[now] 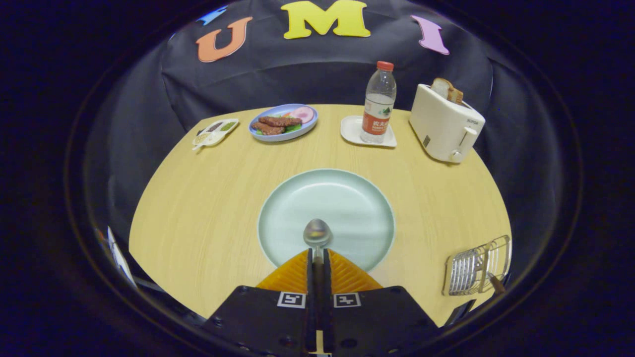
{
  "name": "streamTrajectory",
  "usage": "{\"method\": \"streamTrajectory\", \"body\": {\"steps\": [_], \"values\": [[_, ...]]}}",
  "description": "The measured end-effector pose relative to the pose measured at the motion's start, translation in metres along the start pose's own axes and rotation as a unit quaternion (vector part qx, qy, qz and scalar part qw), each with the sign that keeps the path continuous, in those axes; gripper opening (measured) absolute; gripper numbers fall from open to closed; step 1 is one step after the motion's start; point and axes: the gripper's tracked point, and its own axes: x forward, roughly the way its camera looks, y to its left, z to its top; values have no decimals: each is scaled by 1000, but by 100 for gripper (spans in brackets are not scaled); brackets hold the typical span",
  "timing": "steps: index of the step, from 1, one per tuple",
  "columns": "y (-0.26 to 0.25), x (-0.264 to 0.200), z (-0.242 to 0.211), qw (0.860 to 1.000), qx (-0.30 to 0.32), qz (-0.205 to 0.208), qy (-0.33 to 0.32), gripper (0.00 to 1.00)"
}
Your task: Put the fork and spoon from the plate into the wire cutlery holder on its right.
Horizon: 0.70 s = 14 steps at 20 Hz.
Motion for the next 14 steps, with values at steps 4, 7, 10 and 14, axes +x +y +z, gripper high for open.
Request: {"method": "streamTrajectory", "body": {"steps": [4,7,10,14], "values": [[-30,-23,5,1000,-16,3,-22,1],[-54,-42,11,999,-24,0,-41,1],[-77,-65,13,998,-29,-3,-56,1],[-112,-91,6,998,-22,0,-58,1]]}}
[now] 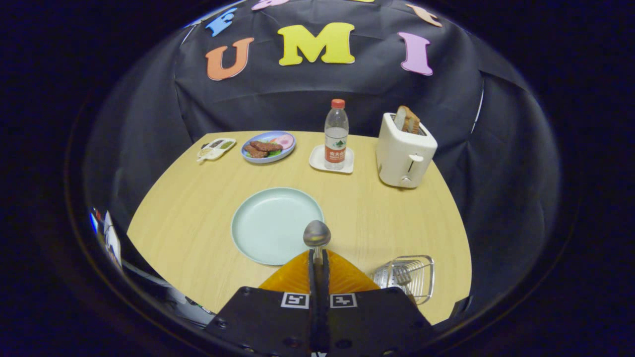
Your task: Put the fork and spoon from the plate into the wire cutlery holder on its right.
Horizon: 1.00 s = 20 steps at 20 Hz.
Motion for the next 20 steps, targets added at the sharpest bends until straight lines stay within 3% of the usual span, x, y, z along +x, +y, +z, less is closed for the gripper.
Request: {"method": "streamTrajectory", "body": {"steps": [11,20], "values": [[-96,-38,-24,998,52,-33,5,1],[-110,-53,-49,997,64,-37,28,1]]}}
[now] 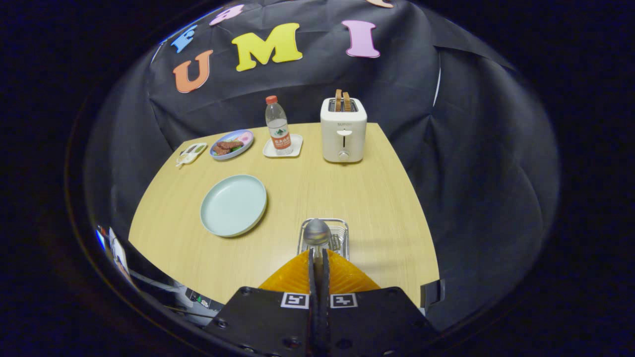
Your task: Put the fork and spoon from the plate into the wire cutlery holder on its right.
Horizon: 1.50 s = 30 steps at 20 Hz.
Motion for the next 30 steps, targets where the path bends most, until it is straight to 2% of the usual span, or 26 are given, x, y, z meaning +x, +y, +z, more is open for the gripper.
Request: {"method": "streamTrajectory", "body": {"steps": [4,6,9,12,13,15,19,25,30], "values": [[0,-4,-9,1000,2,-5,9,1],[3,1,-12,1000,2,-7,18,5],[9,3,1,1000,-7,-18,-1,2],[28,-1,9,1000,-14,-10,-18,6],[35,-4,14,1000,-16,-7,-26,18],[53,-9,22,999,-23,1,-43,29],[95,-33,47,995,-38,19,-89,30],[152,-99,112,975,-61,38,-211,39],[192,-169,155,941,-85,62,-322,74]]}}
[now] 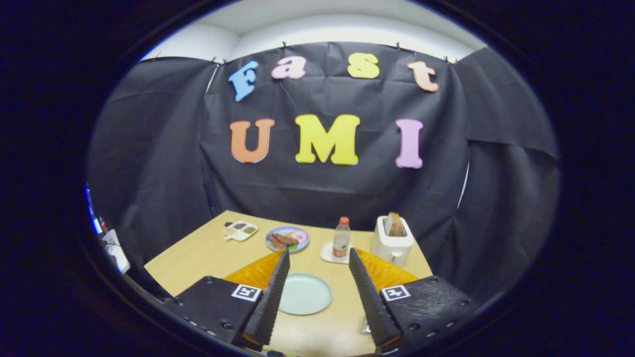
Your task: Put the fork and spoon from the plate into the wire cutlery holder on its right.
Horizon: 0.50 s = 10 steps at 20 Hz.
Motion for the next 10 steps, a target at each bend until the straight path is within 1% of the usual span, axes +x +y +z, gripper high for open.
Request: {"method": "streamTrajectory", "body": {"steps": [2,5,7,10], "values": [[7,-10,25,999,-21,0,-41,89],[13,-21,42,996,-41,-13,-82,93],[13,-28,49,995,-35,-18,-94,95],[3,-29,52,995,-15,-29,-92,96]]}}
